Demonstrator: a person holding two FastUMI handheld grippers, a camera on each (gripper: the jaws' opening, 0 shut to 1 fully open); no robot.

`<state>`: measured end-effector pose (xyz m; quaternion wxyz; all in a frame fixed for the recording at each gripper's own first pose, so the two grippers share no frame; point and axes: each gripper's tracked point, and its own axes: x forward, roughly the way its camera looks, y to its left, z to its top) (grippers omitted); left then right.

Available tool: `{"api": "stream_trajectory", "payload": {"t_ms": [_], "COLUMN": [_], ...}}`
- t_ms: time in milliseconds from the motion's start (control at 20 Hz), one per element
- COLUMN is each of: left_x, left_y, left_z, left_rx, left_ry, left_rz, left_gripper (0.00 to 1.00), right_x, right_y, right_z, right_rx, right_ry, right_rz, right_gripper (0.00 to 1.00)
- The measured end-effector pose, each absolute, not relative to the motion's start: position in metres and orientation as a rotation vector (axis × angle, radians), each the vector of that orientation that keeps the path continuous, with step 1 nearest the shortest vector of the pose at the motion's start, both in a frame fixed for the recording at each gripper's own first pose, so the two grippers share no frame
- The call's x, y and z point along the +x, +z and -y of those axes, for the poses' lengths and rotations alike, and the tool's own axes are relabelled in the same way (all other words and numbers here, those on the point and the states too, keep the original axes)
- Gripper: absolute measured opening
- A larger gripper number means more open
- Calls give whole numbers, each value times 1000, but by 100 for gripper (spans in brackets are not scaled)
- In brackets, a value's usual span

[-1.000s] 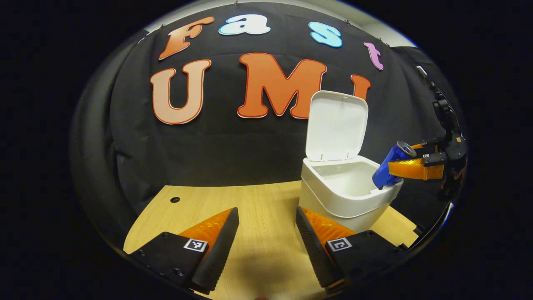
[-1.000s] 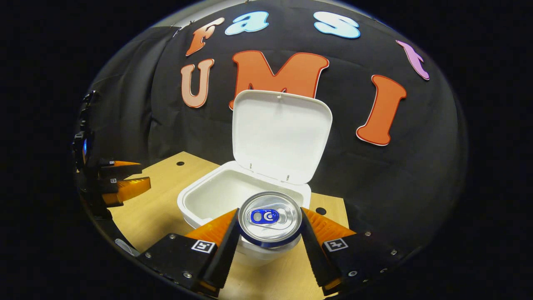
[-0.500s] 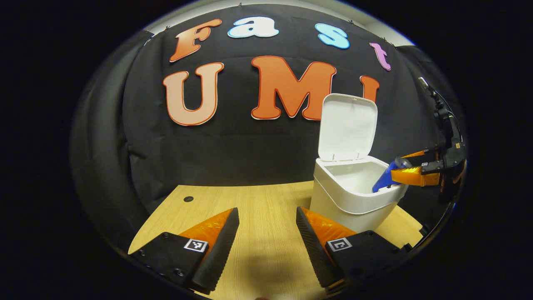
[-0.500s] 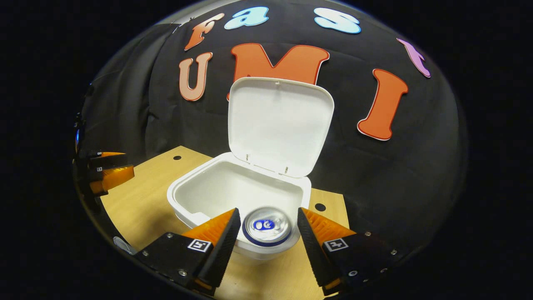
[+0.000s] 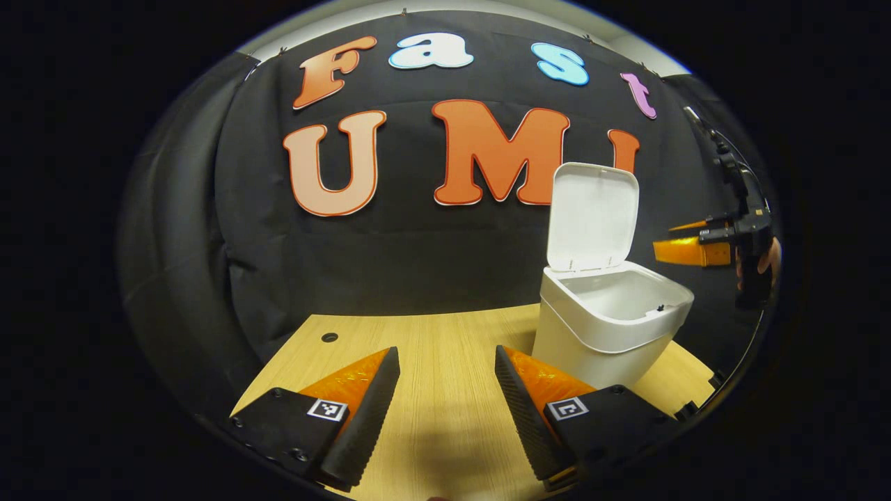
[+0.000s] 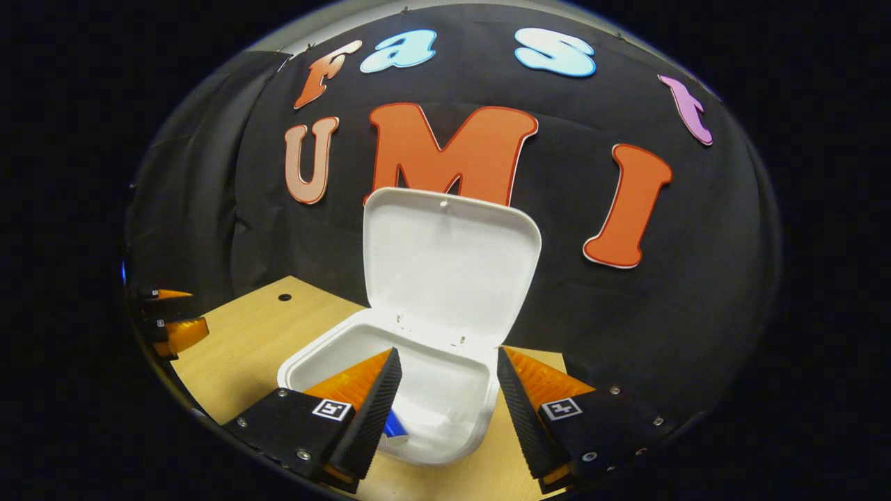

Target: Press the lid of the desktop garbage bin to open it, pick up the crumpled paper on the desktop and throw it into the bin, then pick up the pop can on the desktop and drop it into the bin, and finally close the garbage bin lid.

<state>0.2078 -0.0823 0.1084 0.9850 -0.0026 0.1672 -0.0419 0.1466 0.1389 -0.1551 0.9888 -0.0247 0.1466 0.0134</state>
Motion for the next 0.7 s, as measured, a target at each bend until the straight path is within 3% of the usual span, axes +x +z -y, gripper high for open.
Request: {"api": "stream_trajectory", "payload": {"t_ms": [700], "left_x": [192], "left_y": [102], "left_z": [33], "left_rx": [-60], "left_ry": [34], "left_rz": [-328], "left_gripper": [89], "right_x": [204], "right_y": [-49], "right_z": [-155], "right_rx": [-104], "right_ry": [47], "right_rz": [-79], "right_gripper": [83]}}
